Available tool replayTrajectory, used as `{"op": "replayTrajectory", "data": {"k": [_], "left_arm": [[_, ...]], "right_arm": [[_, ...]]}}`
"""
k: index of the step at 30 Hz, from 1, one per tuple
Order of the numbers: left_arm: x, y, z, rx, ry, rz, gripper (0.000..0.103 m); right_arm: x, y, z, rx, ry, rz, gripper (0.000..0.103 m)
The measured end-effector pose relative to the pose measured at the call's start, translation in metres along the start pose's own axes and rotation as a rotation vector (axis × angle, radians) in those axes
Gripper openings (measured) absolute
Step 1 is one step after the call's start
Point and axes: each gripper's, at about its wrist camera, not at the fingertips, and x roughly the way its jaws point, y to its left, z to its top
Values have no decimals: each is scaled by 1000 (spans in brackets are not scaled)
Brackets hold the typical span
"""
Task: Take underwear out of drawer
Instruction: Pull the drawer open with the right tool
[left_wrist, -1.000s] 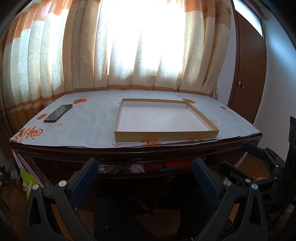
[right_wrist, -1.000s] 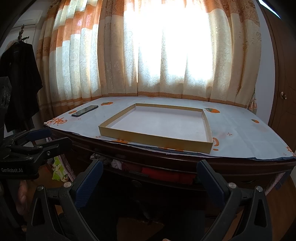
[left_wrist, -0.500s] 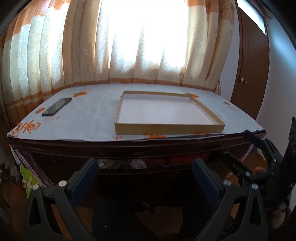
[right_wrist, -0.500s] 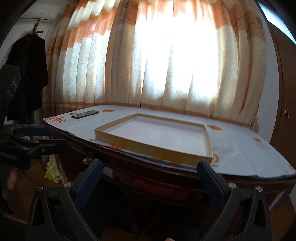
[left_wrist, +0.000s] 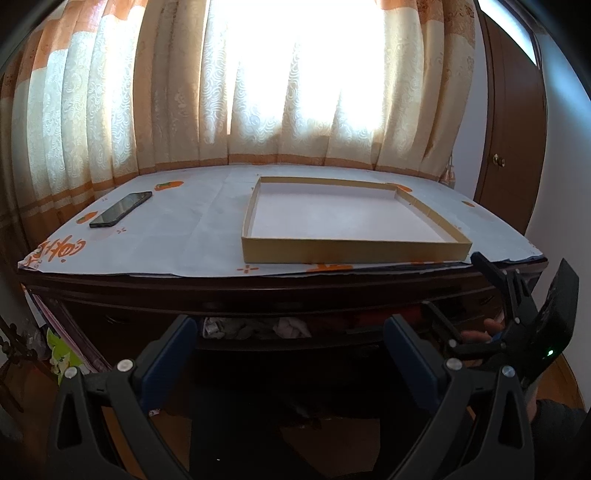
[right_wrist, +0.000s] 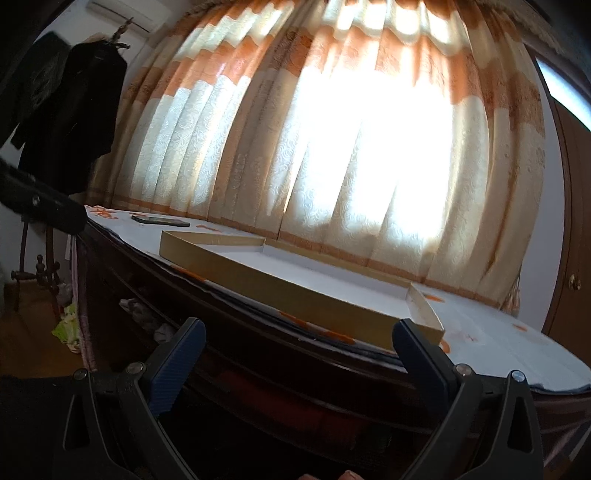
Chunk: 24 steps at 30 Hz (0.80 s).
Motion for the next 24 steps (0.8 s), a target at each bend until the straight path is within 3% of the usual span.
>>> {"op": "replayTrajectory", "data": {"k": [6,24], "left_arm": [[1,4,-3,-18,4,-3,103],[2,9,-8,-45,7,2,103]], "right_arm": [[6,1,-10,-38,-70,13,102],[26,9,-31,-176,-59,49,102]]}}
